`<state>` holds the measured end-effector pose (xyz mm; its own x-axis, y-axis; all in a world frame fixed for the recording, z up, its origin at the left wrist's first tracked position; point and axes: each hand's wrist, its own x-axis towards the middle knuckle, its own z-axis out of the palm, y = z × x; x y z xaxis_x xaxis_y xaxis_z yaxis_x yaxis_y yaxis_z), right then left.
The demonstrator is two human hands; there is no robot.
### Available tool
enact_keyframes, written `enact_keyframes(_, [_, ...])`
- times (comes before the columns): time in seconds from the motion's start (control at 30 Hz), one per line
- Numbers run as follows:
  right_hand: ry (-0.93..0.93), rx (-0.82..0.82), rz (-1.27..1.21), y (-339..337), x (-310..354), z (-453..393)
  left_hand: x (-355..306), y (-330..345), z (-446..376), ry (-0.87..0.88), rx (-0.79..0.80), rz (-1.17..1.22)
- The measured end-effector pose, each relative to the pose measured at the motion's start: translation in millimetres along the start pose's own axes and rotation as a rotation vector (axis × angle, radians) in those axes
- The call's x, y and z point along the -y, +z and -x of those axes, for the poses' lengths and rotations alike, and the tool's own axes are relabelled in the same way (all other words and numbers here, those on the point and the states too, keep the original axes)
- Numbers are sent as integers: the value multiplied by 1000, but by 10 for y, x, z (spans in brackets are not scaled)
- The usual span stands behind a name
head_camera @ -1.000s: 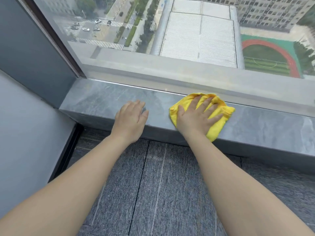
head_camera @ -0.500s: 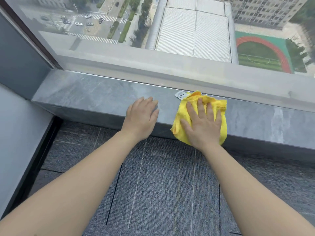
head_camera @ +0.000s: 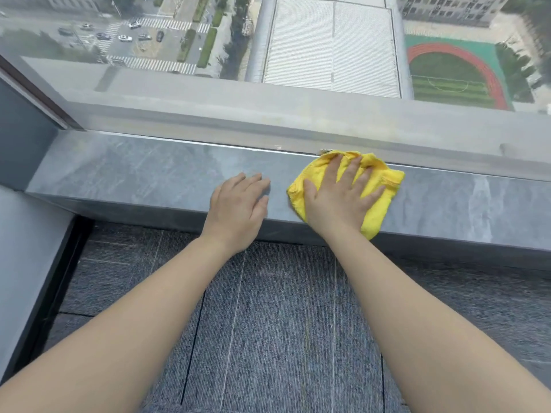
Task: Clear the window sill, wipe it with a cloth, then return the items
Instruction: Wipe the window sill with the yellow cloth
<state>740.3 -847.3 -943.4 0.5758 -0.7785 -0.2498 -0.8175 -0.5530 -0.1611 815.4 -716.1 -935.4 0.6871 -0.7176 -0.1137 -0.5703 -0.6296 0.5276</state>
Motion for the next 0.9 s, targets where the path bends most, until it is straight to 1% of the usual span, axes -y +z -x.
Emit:
enact_keyframes(0.1, [-261,33,81,-19,-208,89,-19,48,-38,-4,-40,-8])
enact_keyframes(0.17, [-395,57,146,-57,-422,114,-85,97,-88,21,-62,44])
enact_keyframes(0.23, [-485,49,197,-82,-621,151,-179,141,-135,23,-67,105])
enact_keyframes(0.27, [-496,43,211,-97,-723,171,-236,167,-153,20,-60,131])
enact_keyframes(0.33, [-435,35,201,-109,-908,187,-328,204,-174,22,-47,162])
enact_keyframes(0.47, [-138,24,128,-145,-1056,150,-366,201,-170,17,-53,172])
enact_keyframes(0.6, [159,14,-20,-106,-752,62,-232,117,-139,-11,-91,137])
enact_keyframes(0.67, [261,4,-73,-82,-561,8,-125,66,-111,-27,-93,111])
enact_keyframes(0.77, [311,-6,-106,-43,-319,-39,7,-6,-53,-33,-101,100])
enact_keyframes(0.9, [266,-11,-102,-2,-40,-25,90,-96,-18,-20,-111,112])
